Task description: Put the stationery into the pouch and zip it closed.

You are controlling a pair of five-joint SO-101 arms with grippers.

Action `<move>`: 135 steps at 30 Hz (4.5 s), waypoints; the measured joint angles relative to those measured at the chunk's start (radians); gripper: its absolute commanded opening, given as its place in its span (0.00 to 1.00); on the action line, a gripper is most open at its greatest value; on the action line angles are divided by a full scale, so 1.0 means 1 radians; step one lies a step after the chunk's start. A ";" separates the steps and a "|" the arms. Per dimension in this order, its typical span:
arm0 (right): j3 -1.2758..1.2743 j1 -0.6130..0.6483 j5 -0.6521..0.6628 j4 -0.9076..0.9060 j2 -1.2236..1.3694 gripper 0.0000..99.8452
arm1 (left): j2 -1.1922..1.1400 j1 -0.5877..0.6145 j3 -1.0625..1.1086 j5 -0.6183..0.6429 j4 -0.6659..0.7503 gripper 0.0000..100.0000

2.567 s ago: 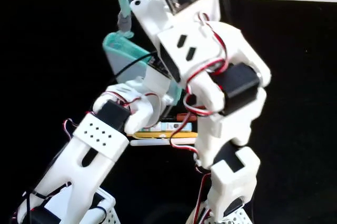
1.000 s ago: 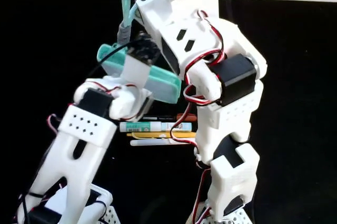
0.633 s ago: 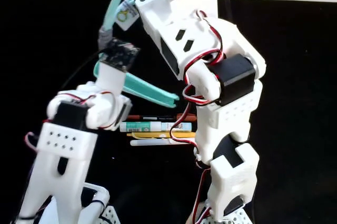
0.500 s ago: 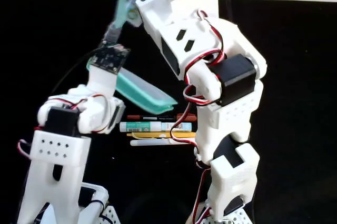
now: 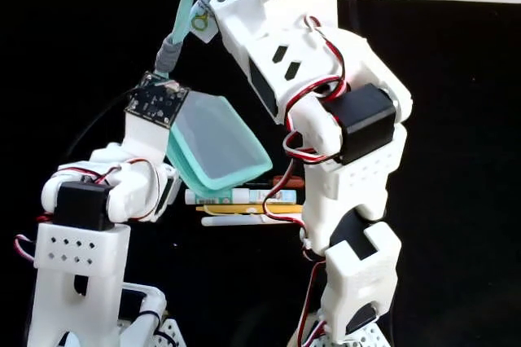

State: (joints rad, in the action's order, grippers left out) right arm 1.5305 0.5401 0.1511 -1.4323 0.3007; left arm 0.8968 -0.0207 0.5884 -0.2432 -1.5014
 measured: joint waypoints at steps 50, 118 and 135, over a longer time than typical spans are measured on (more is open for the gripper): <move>-0.002 -0.043 0.000 0.000 0.072 0.01 | -0.222 0.198 -0.755 -0.210 -0.230 0.15; -0.002 0.038 0.000 0.071 0.072 0.01 | -0.548 -0.242 -0.233 -0.075 0.348 0.03; -0.002 0.103 0.003 0.120 0.072 0.01 | -0.813 -0.331 -0.416 -0.041 0.354 0.03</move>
State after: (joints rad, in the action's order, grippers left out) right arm 1.5290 0.6429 0.1542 -1.3126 0.3728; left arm 0.0836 -0.3521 0.1726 -0.2846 -1.1469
